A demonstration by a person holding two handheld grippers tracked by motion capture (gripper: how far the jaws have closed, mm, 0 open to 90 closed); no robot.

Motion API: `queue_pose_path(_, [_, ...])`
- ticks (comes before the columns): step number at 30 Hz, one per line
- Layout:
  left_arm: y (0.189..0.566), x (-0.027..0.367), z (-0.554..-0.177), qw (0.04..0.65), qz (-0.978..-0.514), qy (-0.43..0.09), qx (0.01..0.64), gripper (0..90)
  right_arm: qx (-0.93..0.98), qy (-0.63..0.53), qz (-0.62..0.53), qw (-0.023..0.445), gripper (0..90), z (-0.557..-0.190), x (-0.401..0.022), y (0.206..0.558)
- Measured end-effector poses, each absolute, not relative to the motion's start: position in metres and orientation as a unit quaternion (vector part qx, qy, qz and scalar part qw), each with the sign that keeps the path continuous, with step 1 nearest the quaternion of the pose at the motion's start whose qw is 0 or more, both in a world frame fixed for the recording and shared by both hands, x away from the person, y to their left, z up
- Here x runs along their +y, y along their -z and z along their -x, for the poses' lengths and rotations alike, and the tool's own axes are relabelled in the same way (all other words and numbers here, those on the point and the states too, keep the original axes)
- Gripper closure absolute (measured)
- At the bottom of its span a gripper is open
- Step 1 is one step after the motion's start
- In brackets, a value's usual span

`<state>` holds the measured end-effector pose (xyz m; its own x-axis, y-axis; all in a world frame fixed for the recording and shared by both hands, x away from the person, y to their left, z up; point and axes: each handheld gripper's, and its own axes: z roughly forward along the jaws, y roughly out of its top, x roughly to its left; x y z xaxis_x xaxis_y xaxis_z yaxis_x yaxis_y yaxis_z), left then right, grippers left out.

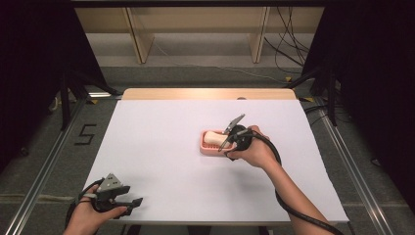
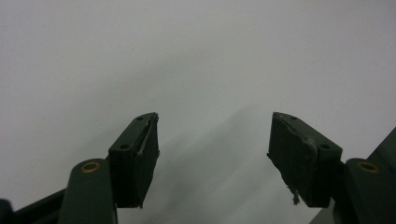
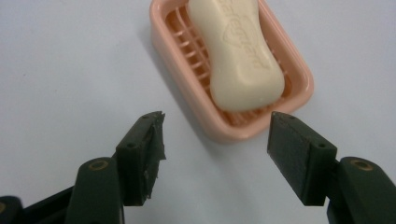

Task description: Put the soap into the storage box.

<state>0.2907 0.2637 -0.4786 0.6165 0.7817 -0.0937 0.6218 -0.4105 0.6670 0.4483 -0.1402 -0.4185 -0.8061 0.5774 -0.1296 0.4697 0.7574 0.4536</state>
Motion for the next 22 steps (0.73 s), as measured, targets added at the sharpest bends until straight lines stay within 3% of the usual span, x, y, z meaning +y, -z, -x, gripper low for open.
queue_pose_path(22, [0.478,0.264,-0.292,0.337,-0.838,-0.121,0.413,32.8,0.905,-0.247,-0.321,0.131,38.1,-0.374,-0.190,0.458])
